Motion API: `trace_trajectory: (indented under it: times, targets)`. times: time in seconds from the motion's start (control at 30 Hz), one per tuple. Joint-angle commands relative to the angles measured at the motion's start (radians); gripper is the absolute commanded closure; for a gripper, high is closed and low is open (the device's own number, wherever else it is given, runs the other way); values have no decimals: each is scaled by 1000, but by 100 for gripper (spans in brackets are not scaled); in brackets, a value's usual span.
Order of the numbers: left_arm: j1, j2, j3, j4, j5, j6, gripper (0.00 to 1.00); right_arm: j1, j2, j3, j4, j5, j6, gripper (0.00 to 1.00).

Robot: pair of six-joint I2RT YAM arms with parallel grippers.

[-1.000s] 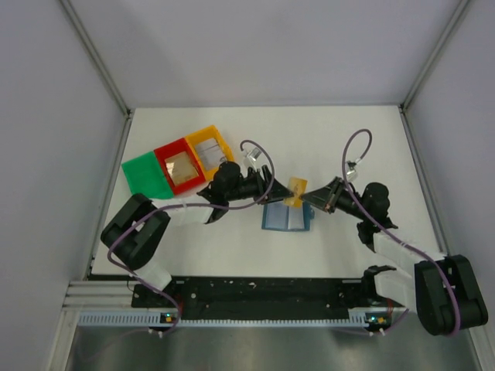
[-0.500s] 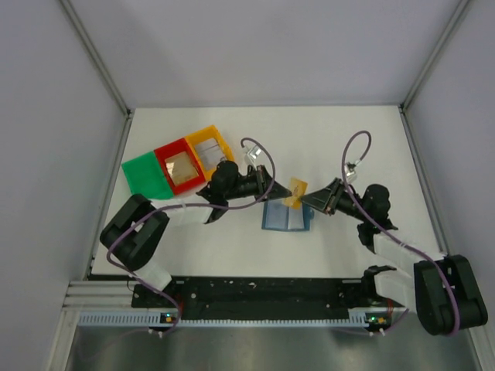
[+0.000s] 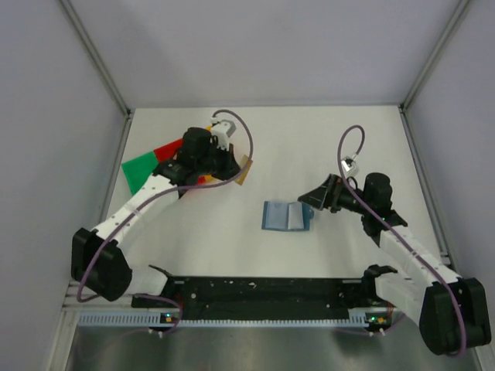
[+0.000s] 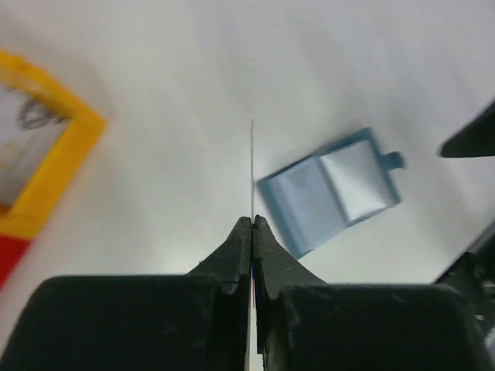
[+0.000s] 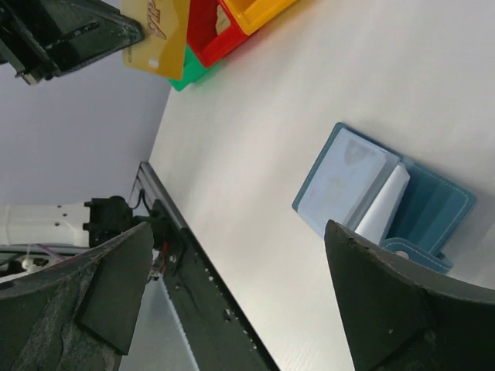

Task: Take the credit cards out of the card holder
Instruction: Place the credit card in the storage box.

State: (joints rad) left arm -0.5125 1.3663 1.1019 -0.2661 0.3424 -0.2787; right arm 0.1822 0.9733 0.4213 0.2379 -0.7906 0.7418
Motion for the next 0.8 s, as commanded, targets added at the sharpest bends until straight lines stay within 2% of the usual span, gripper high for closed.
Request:
trace_trajectory:
  times: [0.0, 0.13, 0.37, 0.43, 0.57, 0.7, 0.77]
  targets:
    - [136, -41, 79, -419, -195, 301, 100, -3, -31, 30, -138, 37, -142, 9]
    - [302, -75, 93, -493, -180, 415, 100, -3, -31, 27, -124, 31, -142, 9]
    - [540, -59, 142, -467, 1, 600, 100, 0, -15, 10, -71, 13, -119, 9]
    - [577, -15, 173, -458, 44, 637, 100, 2, -12, 5, -58, 10, -113, 9]
    - [617, 140, 318, -571, 211, 794, 100, 22, -1, 5, -57, 10, -117, 9]
    - [621, 331, 522, -789, 253, 923, 100, 31, 14, 11, -60, 5, -119, 9]
    - [621, 375, 570, -820, 260, 958, 100, 37, 22, 16, -63, -2, -119, 9]
